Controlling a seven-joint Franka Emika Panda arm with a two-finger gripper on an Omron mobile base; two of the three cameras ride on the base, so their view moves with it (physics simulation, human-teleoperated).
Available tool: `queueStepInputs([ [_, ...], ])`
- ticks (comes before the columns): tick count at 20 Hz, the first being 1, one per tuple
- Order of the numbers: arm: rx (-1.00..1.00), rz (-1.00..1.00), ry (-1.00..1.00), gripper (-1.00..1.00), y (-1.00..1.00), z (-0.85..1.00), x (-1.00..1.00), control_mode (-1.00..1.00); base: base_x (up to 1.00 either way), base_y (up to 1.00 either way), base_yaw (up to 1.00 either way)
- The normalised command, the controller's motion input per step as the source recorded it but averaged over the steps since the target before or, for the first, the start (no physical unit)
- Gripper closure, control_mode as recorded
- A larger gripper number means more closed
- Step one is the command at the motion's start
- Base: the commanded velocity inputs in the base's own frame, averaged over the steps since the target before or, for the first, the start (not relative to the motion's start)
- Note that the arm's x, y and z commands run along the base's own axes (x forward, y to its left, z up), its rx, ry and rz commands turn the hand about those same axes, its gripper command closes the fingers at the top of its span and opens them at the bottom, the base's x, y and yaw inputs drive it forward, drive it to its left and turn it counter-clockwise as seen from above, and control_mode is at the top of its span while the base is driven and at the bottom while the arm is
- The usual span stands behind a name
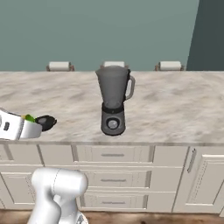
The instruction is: Grab the garlic and lemon from the fridge, place them in the blender, close the lid, and turn on the blender to create a marinade.
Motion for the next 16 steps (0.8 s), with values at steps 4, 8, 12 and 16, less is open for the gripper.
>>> queueStepInputs([
  [4, 0.00, 0.00, 0.00, 1.00, 0.00, 0.00, 0.00, 1.00, 0.39, 0.00, 0.21],
  [8, 0.00, 0.00, 0.00, 1.00, 0.00, 0.00, 0.00, 1.00, 0.42, -0.13, 0.15],
  [12, 0.00, 0.00, 0.00, 1.00, 0.00, 0.00, 0.00, 1.00, 0.50, -0.06, 0.12],
  [16, 0.00, 0.00, 0.00, 1.00, 0.00, 0.00, 0.00, 1.00, 0.23, -0.29, 0.12],
])
